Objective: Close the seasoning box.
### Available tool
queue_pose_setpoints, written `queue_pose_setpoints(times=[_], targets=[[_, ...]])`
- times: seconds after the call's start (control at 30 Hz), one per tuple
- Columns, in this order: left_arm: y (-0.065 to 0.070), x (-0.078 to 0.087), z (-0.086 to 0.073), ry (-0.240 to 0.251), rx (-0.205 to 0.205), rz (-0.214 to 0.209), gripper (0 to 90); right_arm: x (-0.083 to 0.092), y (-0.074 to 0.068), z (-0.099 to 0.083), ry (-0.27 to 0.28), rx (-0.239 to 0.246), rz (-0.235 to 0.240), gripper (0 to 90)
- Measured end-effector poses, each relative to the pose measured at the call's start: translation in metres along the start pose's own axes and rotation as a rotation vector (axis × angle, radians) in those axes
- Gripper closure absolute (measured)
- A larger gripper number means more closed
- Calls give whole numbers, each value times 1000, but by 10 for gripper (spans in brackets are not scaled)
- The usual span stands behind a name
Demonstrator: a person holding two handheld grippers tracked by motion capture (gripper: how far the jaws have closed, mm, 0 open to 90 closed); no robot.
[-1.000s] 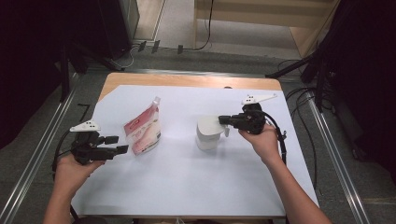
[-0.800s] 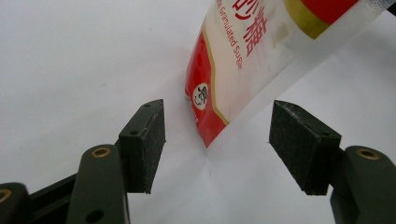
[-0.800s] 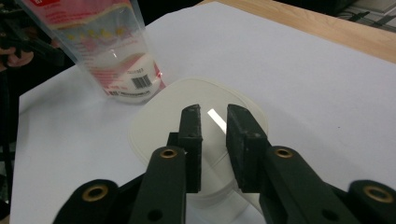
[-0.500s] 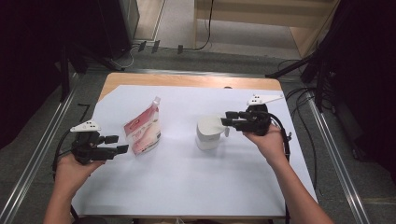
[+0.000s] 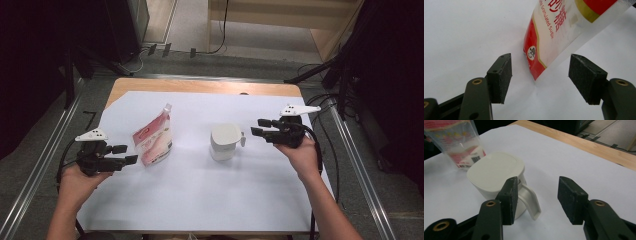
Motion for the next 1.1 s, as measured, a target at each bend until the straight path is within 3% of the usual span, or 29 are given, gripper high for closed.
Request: queue_pose_setpoints(times=[0.13, 0.47, 0.6, 0.73, 1.1], targets=[[0, -1, 0, -2, -3, 0, 365, 7, 8, -5, 10, -9, -26, 471], [0, -4, 2, -1, -17, -1, 356, 25, 24, -23, 7, -32, -74, 471], [0, -6, 4, 6, -27, 3, 353, 29, 31, -26, 34, -49, -91, 459], [0, -7, 4, 4, -42, 3, 348, 31, 36, -31, 47, -80, -107, 426], [1, -13, 7, -2, -62, 4, 338, 28, 38, -35, 29, -86, -120, 401]])
Point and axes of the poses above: each handheld gripper's, and its own axes: x roughly backward along the jaws, z roughly out of its top, y roughly to its right, the point moved 5 cm from there along -x, roughly forward along the jaws, and after that the axes turned 11 degrees about -x, right-handed, at the moved point
